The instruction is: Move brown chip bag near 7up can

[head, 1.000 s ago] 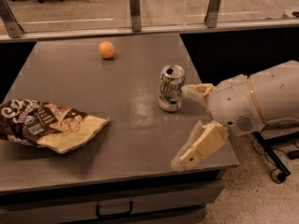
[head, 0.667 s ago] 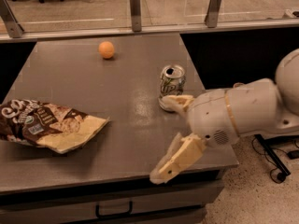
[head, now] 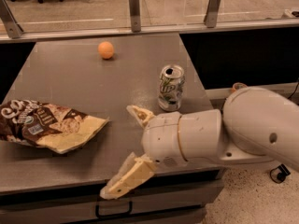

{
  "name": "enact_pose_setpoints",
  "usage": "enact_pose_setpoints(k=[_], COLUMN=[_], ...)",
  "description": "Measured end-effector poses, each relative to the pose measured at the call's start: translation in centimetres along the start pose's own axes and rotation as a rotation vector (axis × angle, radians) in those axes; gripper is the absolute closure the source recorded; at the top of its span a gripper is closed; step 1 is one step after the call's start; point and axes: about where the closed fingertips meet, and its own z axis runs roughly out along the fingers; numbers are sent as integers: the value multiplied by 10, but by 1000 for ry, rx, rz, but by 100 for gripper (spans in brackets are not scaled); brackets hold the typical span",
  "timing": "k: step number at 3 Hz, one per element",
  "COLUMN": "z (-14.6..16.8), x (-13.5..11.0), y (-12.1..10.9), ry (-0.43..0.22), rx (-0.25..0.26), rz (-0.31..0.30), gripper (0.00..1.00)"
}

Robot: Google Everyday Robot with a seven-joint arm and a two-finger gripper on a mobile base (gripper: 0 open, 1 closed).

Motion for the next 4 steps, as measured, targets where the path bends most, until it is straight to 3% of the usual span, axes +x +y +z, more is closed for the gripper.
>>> enact_pose_setpoints(k=[1,2,4], z=[34,61,102], x=[-19,-29,-41], y=[1,-4,-7], ry=[-34,-55,-71], rx=[79,125,120], rz=[-73,-116,-122], gripper=[0,0,42])
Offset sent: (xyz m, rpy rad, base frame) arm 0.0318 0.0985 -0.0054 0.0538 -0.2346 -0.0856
